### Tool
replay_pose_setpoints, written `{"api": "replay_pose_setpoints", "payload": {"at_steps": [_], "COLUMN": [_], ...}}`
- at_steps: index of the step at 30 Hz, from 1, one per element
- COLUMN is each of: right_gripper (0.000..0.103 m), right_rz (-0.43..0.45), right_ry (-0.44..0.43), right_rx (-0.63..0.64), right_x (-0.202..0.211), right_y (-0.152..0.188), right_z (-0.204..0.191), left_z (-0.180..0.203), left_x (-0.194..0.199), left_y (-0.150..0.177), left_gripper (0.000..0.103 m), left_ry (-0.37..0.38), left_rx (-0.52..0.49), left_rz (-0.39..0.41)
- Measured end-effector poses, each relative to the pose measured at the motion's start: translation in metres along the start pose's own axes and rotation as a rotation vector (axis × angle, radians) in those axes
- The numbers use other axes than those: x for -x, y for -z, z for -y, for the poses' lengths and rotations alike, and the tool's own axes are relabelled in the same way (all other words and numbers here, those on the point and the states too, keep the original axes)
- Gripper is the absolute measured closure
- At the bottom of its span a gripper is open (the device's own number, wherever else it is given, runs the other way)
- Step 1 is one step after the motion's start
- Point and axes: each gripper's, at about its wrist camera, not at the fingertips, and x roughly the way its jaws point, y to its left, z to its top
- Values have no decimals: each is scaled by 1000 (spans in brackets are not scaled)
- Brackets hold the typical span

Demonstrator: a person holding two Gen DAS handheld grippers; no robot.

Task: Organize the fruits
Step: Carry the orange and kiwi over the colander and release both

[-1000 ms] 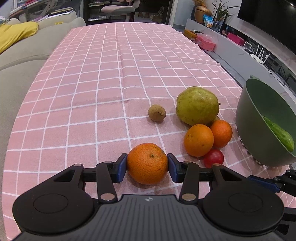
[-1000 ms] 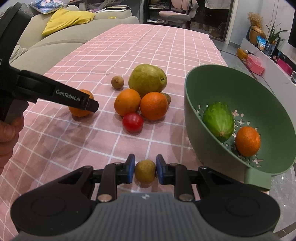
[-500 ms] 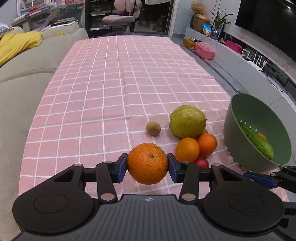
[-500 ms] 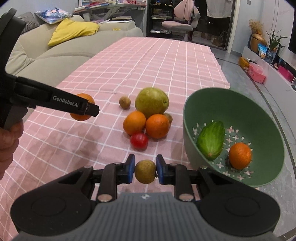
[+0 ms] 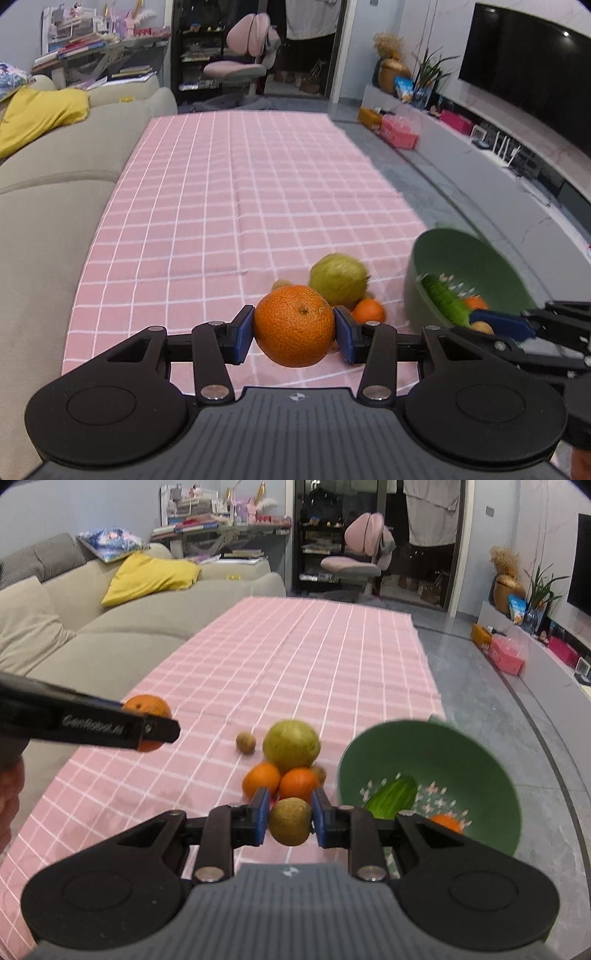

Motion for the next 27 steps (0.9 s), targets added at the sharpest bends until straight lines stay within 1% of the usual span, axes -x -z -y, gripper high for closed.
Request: {"api": "replay_pose_setpoints", "payload": {"at_steps": [2, 7, 10, 12, 14, 17, 19, 24, 27], "right_gripper": [82, 82, 82, 82, 82, 82, 82, 82, 82], "right_rz": [14, 26, 40, 50, 53, 46, 27, 2, -8], "right_ry": [6, 15, 27, 45, 60, 81, 85, 92, 87], "right_rx": [-4, -32, -27, -15, -13, -19, -44, -93, -129], "right_x": [5, 19, 26, 30, 32, 31, 27, 18, 12], "right_y": [-6, -21, -30, -37, -41, -42, -39, -37, -40], "right_z": [7, 29, 39, 46, 57, 75, 90, 119, 132], "left_z": [6, 15, 22, 31, 39, 56, 71, 113, 136], "left_x": [7, 14, 11, 8, 8, 7, 4, -14, -31], "left_y": [-1, -2, -4, -7, -8, -13, -17, -31, -32], "left_gripper": [52, 52, 52, 52, 52, 52, 52, 52, 52], "left_ry": [10, 18, 21, 17, 31, 61, 74, 102, 119], "left_rx": [-11, -22, -38, -67, -77, -81, -105, -192, -251], "left_rz": [16, 27, 23, 18, 21, 23, 21, -2, -24]}}
